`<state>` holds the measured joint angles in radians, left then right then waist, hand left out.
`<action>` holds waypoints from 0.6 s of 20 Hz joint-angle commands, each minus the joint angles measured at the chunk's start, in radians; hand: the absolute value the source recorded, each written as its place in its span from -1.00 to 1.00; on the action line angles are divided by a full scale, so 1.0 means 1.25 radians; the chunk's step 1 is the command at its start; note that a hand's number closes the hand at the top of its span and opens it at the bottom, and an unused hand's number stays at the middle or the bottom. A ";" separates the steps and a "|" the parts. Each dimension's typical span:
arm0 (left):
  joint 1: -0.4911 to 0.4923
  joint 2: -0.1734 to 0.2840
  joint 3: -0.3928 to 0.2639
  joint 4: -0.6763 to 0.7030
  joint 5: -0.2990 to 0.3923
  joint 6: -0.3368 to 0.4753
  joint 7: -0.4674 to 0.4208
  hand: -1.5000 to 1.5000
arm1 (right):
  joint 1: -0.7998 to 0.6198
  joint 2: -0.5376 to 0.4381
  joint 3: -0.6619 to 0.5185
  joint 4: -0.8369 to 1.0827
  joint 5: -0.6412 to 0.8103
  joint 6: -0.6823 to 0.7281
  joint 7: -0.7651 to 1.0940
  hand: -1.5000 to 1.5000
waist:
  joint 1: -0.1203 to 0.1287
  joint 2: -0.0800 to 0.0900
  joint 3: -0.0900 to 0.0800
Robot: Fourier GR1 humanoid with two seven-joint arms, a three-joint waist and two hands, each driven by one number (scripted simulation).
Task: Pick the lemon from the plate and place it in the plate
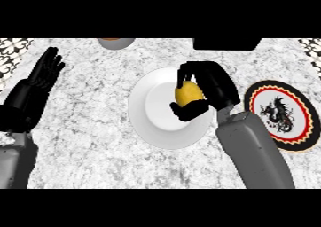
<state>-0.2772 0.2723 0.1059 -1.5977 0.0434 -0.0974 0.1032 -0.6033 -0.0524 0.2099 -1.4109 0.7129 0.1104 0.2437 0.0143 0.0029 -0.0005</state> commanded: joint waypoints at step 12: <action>-0.023 0.008 0.016 0.004 0.023 -0.036 0.018 0.00 | -0.223 0.042 0.073 0.561 -0.138 -0.298 -0.049 -1.00 | 0.027 0.006 0.001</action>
<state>-0.3104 0.2629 0.1081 -1.5789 0.0413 -0.1105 0.1085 -0.8276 -0.0030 0.3098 -0.8420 0.6415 -0.1908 0.1824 0.0375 0.0092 0.0003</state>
